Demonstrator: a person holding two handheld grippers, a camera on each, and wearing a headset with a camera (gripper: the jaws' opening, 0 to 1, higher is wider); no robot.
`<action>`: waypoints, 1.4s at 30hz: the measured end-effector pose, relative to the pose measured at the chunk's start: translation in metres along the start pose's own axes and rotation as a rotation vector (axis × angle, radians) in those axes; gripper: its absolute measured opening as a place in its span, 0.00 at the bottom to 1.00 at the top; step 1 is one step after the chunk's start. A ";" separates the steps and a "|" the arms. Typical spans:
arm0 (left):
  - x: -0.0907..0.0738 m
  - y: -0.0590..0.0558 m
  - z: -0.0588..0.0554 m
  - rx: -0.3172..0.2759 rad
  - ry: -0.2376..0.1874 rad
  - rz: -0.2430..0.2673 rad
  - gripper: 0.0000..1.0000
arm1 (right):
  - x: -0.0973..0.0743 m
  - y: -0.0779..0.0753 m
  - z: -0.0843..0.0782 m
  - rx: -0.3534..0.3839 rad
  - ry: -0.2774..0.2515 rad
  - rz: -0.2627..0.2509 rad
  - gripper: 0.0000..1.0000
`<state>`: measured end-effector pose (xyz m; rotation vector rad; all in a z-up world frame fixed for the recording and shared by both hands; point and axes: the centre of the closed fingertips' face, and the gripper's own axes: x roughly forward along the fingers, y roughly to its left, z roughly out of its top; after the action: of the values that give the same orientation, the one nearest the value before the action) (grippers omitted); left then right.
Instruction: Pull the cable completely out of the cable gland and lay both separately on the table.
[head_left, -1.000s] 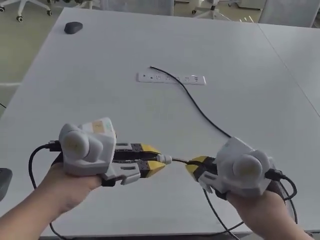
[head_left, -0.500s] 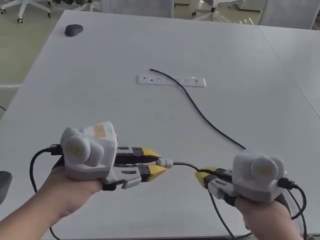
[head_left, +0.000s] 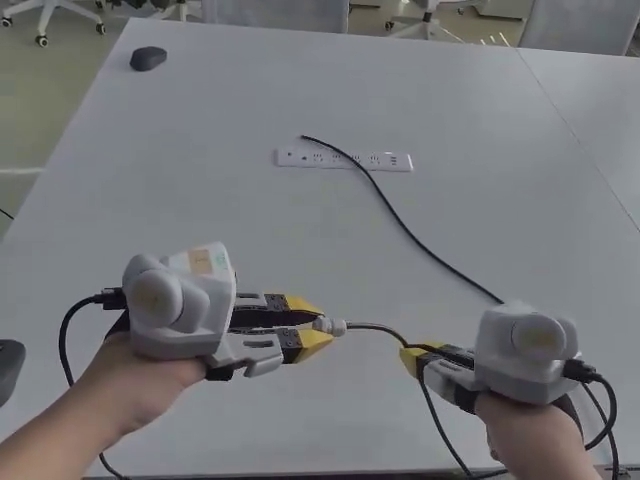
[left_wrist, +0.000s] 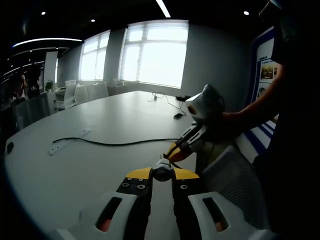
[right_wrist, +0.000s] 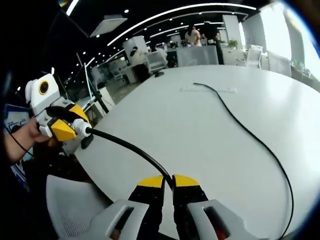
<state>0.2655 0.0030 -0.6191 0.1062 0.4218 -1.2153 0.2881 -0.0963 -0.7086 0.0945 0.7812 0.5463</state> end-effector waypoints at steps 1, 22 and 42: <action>0.000 0.000 0.000 0.001 0.000 0.000 0.15 | 0.000 -0.002 -0.001 0.005 0.003 -0.007 0.00; 0.002 -0.003 -0.008 0.002 0.022 -0.013 0.15 | -0.001 -0.010 0.001 0.019 -0.015 -0.017 0.00; 0.002 0.005 -0.018 -0.016 0.014 0.004 0.15 | 0.004 0.000 0.024 -0.085 0.007 -0.003 0.00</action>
<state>0.2662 0.0087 -0.6371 0.1017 0.4439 -1.2077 0.3071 -0.0912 -0.6937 0.0129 0.7640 0.5767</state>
